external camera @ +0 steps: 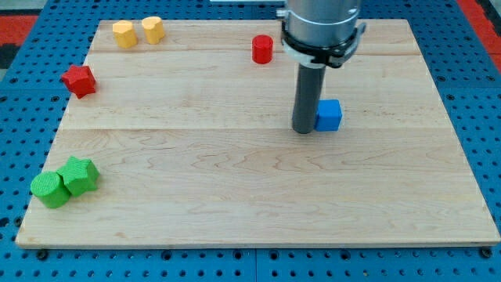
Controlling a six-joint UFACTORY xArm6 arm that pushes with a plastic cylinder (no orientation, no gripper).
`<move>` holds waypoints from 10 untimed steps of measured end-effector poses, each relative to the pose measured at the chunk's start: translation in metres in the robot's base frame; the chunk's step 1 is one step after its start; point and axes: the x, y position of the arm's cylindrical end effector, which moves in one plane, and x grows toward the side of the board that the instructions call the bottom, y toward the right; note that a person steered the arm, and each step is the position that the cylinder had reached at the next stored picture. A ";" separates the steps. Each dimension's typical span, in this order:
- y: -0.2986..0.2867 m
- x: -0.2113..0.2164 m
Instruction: Move blue triangle into blue cube
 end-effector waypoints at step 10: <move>0.046 -0.027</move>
